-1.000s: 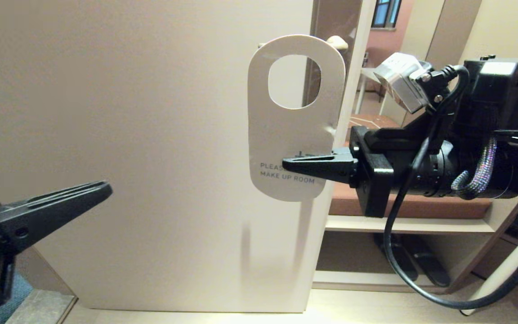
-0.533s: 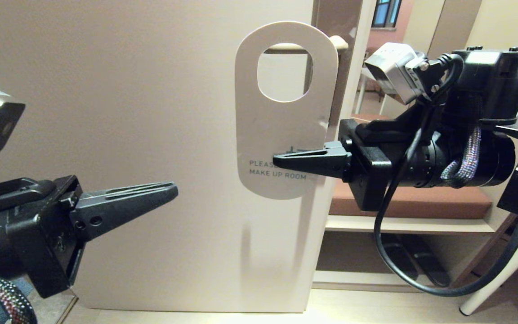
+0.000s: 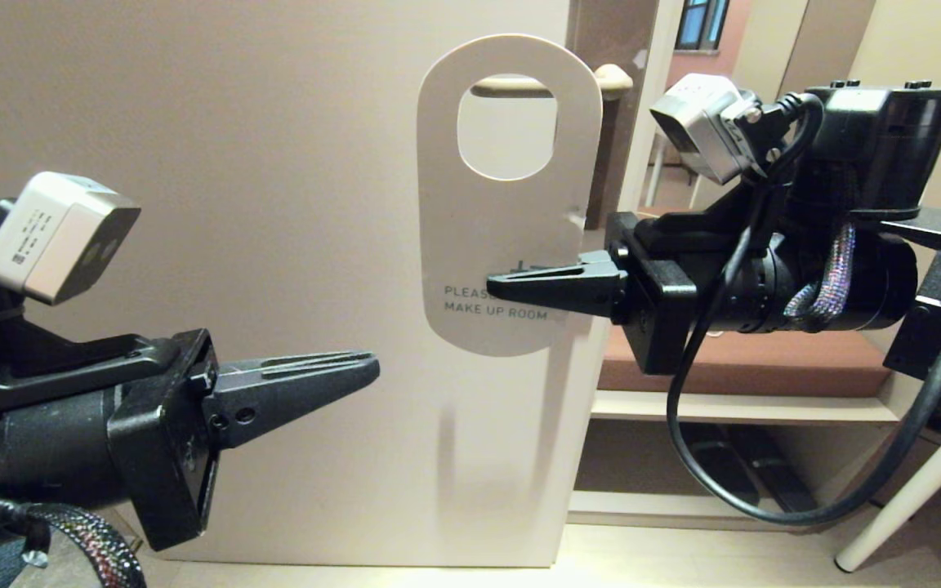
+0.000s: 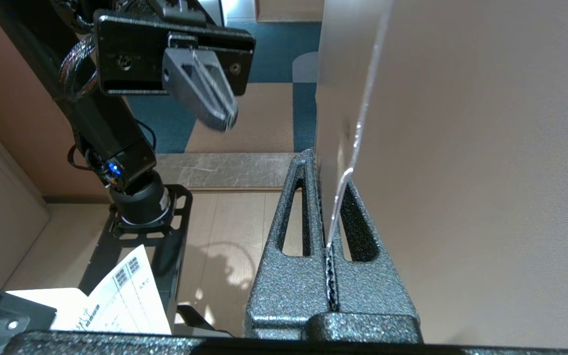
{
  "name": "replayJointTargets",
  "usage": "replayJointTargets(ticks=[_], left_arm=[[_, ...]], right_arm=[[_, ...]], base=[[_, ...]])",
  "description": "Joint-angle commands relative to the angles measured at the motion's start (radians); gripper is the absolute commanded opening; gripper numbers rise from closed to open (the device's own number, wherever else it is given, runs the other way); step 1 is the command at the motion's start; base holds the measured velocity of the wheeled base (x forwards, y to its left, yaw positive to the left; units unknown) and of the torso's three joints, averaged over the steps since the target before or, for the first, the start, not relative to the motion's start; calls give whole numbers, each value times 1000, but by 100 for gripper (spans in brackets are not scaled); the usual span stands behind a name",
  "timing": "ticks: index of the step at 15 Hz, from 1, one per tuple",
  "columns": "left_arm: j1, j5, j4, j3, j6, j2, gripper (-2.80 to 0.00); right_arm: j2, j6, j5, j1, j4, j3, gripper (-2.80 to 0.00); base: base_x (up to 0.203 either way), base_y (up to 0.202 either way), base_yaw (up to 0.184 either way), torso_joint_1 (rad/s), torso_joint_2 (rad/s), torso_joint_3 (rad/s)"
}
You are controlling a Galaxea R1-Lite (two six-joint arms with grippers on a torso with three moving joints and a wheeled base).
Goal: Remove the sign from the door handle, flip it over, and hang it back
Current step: Hand it to the other hand
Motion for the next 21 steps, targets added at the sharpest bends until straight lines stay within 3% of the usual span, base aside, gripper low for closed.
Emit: replayJointTargets(ticks=[1, 2, 7, 11, 15, 21], left_arm=[[-6, -2, -21, 0, -2, 19, -280], [-6, -2, -41, 2, -2, 30, 0], [-7, -1, -62, 0, 0, 44, 0], [-6, -1, -73, -7, 3, 71, 0], [-7, -1, -181, -18, 3, 138, 0], [-75, -3, -197, -18, -1, 163, 0]], right_arm=[[2, -1, 5, 0, -3, 1, -280], [2, -1, 5, 0, -3, 3, -280], [-2, -1, 7, 0, -3, 7, -280], [-4, 0, 54, 0, -2, 4, -280], [-5, 0, 62, 0, -2, 3, -280], [-8, 0, 112, 0, -2, 1, -280]], base=[[0, 0, 0, 0, 0, 0], [0, 0, 0, 0, 0, 0], [0, 0, 0, 0, 0, 0], [0, 0, 0, 0, 0, 0], [0, 0, 0, 0, 0, 0], [0, 0, 0, 0, 0, 0]])
